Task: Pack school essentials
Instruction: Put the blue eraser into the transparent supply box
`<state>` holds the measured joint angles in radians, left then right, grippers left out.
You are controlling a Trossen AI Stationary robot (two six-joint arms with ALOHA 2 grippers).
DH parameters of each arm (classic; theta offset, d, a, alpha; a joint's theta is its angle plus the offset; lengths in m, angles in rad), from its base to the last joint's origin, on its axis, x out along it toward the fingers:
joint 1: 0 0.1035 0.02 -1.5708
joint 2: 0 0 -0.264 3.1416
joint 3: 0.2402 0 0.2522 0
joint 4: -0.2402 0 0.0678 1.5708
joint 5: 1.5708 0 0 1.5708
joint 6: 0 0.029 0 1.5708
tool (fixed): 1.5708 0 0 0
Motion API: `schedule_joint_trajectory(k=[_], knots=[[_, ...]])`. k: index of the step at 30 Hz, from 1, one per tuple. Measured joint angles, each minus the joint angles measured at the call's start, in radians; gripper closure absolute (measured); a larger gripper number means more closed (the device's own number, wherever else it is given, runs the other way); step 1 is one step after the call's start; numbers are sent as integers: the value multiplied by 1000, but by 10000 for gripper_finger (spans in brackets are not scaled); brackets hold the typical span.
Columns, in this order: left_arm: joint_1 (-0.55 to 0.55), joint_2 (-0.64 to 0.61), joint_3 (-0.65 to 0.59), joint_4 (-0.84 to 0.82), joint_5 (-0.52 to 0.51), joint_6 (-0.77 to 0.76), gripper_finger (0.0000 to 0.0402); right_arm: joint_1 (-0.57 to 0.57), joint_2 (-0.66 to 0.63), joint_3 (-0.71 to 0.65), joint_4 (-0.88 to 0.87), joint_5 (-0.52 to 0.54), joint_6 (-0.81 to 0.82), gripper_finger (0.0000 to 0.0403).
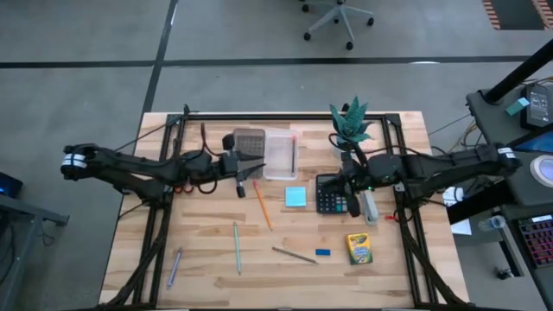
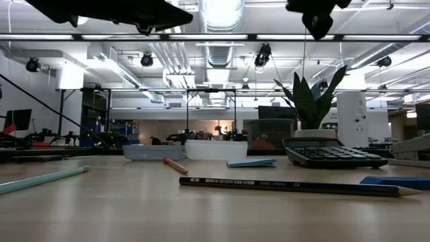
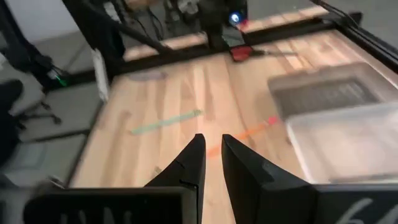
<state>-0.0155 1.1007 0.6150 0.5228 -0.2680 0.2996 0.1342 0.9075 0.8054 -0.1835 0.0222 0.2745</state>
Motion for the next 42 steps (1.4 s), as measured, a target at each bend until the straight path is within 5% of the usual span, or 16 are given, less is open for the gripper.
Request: schedule_joint_trajectory(k=[15,24,35,42], knots=[[-13,-201,-132,-18,2,-6,328,32,400,334,-335,4,22,360],[-13,-213,-136,-18,2,-8,328,32,603,552,-639,4,76,360],[-13,-207,-136,-16,2,-5,328,56,725,612,-787,-45,146,360],[-13,-207,-136,-13,2,-5,328,170,725,584,-771,-29,70,360]])
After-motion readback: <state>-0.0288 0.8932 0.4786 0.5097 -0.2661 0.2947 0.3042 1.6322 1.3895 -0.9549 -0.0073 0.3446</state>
